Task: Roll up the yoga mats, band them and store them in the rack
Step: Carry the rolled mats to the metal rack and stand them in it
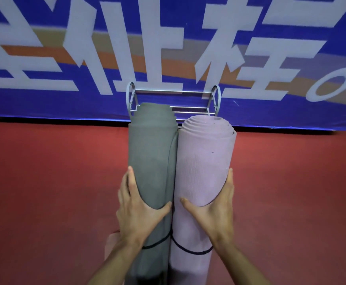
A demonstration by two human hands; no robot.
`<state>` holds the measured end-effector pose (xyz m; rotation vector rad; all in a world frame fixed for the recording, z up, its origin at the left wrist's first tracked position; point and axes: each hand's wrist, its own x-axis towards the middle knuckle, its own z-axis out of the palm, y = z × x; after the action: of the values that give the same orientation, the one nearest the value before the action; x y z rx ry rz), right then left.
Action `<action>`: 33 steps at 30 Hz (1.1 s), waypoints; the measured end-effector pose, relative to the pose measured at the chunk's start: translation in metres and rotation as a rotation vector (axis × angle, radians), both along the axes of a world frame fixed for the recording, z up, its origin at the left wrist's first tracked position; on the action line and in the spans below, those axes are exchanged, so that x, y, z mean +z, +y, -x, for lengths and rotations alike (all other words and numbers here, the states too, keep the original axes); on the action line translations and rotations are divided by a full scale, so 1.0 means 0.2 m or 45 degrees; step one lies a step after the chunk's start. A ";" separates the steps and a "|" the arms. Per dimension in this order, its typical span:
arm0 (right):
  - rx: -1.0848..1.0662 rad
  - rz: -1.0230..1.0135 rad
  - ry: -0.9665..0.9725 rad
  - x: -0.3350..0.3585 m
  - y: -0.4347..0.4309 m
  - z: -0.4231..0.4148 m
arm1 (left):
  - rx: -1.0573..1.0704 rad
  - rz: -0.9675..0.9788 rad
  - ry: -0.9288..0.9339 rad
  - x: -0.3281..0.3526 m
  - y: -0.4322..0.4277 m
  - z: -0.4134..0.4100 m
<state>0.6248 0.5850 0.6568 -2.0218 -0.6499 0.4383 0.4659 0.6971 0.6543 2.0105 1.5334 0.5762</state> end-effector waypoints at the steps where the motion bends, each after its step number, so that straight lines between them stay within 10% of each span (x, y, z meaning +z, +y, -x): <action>1: 0.008 -0.007 0.006 0.01 0.07 -0.04 | 0.001 0.007 0.009 0.00 0.06 -0.04; 33: -0.010 -0.177 -0.117 0.51 2.09 -1.25 | 0.009 -0.147 -0.313 0.48 2.15 -1.27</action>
<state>0.8742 1.0033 0.7583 -1.9200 -0.7091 0.2883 0.7205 1.1277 0.7509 1.9352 1.3867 0.8976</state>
